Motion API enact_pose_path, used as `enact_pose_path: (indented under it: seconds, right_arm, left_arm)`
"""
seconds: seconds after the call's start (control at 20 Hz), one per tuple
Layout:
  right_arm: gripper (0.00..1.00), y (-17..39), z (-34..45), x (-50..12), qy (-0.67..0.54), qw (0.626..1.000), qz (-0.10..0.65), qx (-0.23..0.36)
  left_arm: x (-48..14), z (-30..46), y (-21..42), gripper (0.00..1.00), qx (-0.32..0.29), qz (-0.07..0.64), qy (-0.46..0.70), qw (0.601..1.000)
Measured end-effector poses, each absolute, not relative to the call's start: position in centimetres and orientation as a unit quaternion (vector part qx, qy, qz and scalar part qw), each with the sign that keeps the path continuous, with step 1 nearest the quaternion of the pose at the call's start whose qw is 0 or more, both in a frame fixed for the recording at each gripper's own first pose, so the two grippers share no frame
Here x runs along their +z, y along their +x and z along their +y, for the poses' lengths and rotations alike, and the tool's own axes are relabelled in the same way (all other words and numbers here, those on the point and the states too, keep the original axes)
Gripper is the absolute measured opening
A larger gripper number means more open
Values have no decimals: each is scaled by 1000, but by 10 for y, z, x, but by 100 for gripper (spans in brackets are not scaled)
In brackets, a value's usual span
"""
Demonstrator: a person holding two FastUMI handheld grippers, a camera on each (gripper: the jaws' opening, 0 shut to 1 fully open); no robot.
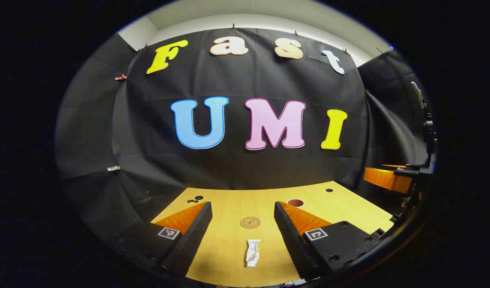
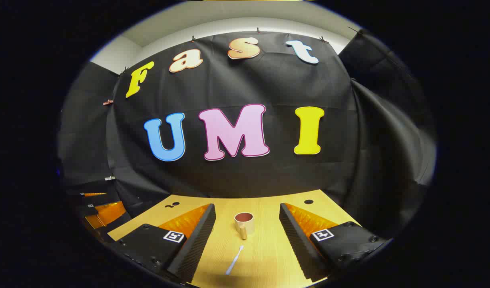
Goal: Put the toothbrush and toothpaste on the desktop into the cup, then pick up the cup and place it on the coaster on the desktop.
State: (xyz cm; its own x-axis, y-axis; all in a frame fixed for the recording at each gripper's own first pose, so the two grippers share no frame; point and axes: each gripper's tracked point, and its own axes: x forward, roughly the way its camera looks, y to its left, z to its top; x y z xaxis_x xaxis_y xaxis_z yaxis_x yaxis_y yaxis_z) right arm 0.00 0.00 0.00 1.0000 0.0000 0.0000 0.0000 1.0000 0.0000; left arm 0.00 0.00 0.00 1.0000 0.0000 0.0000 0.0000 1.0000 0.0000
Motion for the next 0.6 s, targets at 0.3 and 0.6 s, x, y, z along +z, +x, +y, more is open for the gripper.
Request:
enact_pose_path:
  seconds: [0.3,0.6]
  right_arm:
    - [98,7,9,-7,-1,1000,8,10]
    - [98,12,13,-16,9,1000,21,18]
  left_arm:
    - [-11,1,5,97,-2,12,5,1000]
    - [-35,0,6,97,-6,36,-3,999]
